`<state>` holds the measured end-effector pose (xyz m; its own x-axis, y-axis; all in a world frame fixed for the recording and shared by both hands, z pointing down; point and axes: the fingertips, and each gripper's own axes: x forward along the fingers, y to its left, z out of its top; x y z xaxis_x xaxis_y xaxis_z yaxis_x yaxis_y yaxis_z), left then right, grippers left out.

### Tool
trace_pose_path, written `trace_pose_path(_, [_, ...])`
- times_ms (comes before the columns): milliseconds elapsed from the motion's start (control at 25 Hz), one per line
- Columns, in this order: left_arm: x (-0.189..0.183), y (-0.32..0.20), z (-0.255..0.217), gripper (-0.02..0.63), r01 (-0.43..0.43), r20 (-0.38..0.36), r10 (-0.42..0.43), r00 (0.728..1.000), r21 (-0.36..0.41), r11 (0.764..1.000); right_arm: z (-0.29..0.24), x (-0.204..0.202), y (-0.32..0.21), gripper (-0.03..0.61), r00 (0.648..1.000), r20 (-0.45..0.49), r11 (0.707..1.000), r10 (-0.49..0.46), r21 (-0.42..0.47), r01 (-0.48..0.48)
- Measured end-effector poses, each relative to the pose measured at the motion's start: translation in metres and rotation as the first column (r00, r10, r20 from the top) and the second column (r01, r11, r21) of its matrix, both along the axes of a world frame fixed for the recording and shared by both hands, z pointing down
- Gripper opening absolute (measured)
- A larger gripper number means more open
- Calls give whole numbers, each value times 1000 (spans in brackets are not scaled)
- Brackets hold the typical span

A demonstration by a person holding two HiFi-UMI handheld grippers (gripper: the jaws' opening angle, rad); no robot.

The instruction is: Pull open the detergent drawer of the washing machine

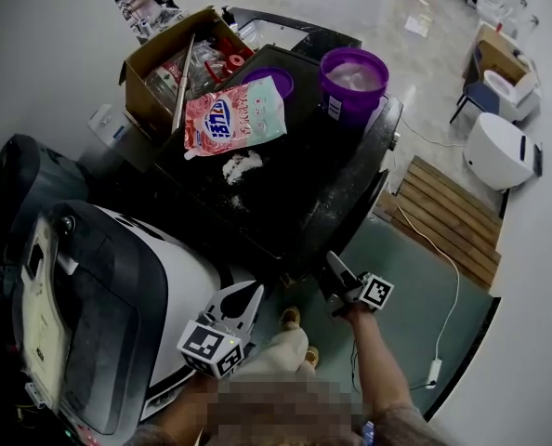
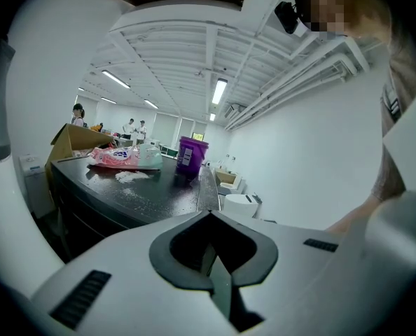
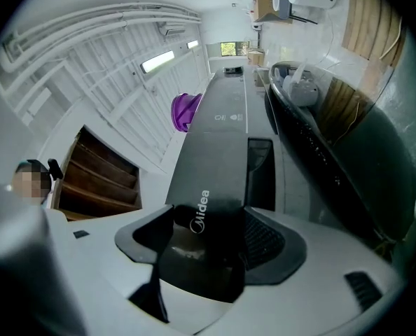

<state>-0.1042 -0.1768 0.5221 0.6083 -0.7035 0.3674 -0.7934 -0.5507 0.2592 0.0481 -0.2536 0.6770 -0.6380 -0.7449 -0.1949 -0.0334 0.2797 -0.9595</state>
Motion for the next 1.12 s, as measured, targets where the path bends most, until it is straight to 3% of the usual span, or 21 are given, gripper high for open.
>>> trace_pose_path(320, [2, 6, 3, 21, -7, 9, 7, 1000, -14, 1000, -1, 0, -3, 330, 996, 92, 1000, 7, -3, -7])
trace_pose_path(440, [-3, 6, 4, 21, 5, 14, -4, 1000, -18, 1000, -3, -2, -9, 376, 991, 134, 1000, 17, -3, -17])
trace_pose_path(760, [-2, 4, 8, 21, 3, 21, -3, 1000, -27, 1000, 0, 1, -14, 359, 971, 235, 999, 41, -31, -35])
trace_pose_path(1120, [4, 1, 7, 21, -10, 20, 11, 1000, -30, 999, 1, 8, -10, 345, 969, 245, 999, 37, -36, -29])
